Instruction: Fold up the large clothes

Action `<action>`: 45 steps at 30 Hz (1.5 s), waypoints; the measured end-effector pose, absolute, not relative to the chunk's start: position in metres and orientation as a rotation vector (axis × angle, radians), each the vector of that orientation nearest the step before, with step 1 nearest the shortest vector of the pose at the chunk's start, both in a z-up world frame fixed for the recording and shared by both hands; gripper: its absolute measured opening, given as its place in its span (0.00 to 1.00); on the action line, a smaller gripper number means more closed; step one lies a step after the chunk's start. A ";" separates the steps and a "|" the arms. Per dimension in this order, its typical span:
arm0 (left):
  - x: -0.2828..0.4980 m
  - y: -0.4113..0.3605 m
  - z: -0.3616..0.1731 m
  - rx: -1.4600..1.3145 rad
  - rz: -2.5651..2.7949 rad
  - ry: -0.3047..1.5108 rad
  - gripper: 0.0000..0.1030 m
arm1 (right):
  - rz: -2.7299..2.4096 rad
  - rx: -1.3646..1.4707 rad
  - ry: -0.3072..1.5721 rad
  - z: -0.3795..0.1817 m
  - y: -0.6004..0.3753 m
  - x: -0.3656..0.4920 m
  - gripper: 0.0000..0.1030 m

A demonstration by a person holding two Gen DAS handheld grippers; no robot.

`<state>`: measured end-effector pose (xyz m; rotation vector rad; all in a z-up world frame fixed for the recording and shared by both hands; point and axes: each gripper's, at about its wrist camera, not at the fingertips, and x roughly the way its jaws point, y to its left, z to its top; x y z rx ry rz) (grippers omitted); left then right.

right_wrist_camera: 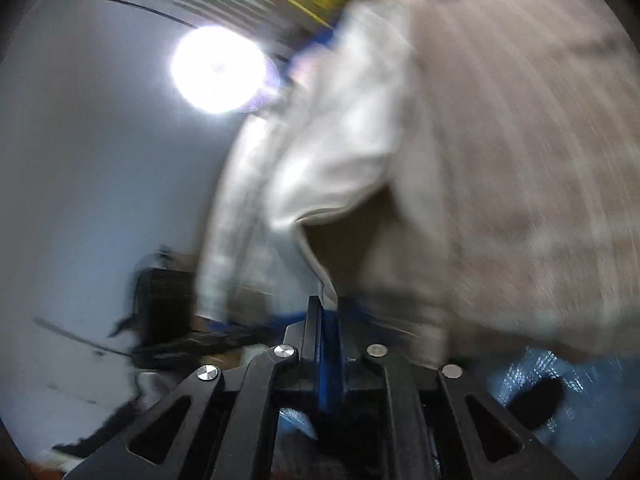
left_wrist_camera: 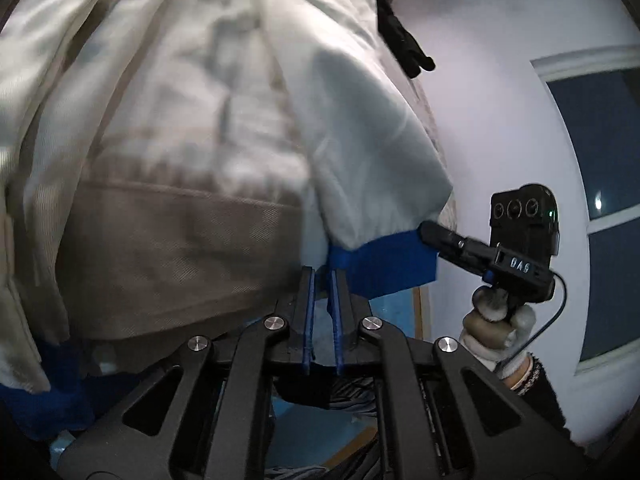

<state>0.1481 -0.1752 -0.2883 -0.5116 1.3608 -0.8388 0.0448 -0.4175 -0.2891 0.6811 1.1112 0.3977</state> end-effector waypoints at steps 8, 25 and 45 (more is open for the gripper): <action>0.152 -0.185 -0.278 -0.560 -0.835 1.298 0.46 | 0.470 0.607 1.074 -0.277 -0.397 0.036 0.30; 0.091 -0.208 -0.232 -0.063 -0.765 1.024 0.02 | 0.365 0.305 1.050 -0.254 -0.360 0.015 0.34; 0.040 -0.334 -0.250 0.366 -0.828 0.755 0.63 | 0.075 0.470 0.523 -0.158 -0.494 -0.072 0.81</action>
